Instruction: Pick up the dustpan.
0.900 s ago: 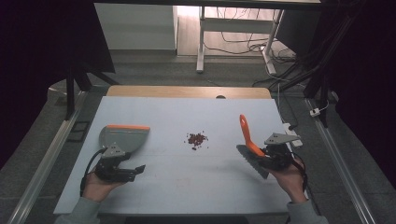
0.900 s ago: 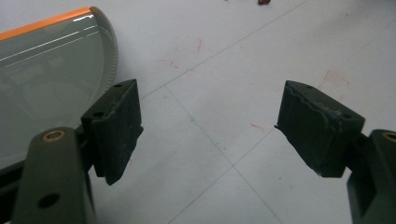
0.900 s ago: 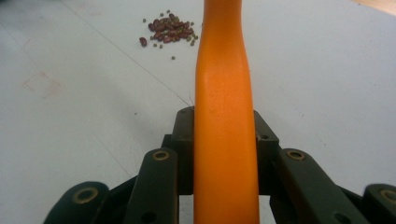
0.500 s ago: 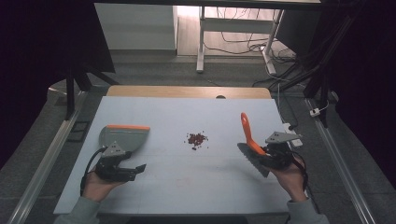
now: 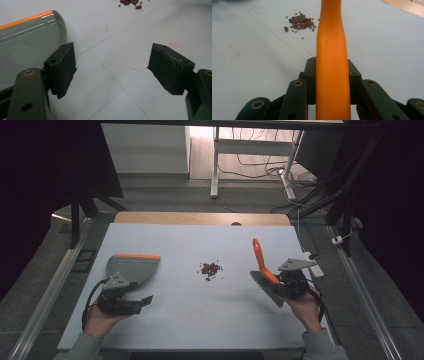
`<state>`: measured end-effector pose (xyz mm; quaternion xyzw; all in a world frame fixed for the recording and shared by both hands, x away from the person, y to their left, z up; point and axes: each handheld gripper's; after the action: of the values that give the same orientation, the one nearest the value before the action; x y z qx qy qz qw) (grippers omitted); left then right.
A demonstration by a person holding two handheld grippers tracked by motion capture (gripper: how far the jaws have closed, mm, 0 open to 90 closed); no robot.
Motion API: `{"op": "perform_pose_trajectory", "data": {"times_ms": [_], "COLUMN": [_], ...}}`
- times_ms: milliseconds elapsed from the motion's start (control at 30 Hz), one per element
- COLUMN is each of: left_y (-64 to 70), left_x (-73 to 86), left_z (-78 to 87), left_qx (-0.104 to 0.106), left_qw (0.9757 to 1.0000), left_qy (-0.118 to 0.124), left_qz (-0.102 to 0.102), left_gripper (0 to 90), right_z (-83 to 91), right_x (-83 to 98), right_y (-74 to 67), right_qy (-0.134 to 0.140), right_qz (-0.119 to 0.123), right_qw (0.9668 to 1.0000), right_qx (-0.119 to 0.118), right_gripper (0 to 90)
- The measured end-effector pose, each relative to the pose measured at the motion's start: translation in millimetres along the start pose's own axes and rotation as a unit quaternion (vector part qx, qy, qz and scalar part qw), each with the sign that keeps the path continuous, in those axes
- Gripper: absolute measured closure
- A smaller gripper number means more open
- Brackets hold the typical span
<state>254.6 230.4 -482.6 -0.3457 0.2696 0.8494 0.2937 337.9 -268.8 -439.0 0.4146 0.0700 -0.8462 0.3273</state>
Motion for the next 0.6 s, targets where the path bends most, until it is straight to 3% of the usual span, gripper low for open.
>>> {"op": "perform_pose_trajectory", "data": {"times_ms": [367,600], "left_y": [-0.5,8.8], "left_x": [-6.2,-12.9], "left_z": [-1.0,6.0], "left_qx": [0.001,-0.007], "left_qw": [1.0,0.9999], "left_qy": [-0.004,-0.013], "left_qz": [-0.002,-0.001], "left_gripper": [24.2,24.3], "right_z": [3.5,6.8], "right_x": [5.2,2.7], "right_y": [5.9,5.0], "right_qy": [-0.002,0.005], "right_qz": [-0.011,-0.012], "right_qw": [0.9999,0.9999], "right_qx": [0.009,0.009], "right_gripper": [70.4,70.4]}}
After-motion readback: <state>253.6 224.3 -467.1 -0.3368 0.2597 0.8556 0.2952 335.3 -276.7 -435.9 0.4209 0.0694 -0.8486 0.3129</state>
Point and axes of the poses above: each handheld gripper's, and its own axes: z roughly backward along the jaws, x roughly out of its underside, y roughly to its right, and after that the axes turned 11 degrees about x, right-handed
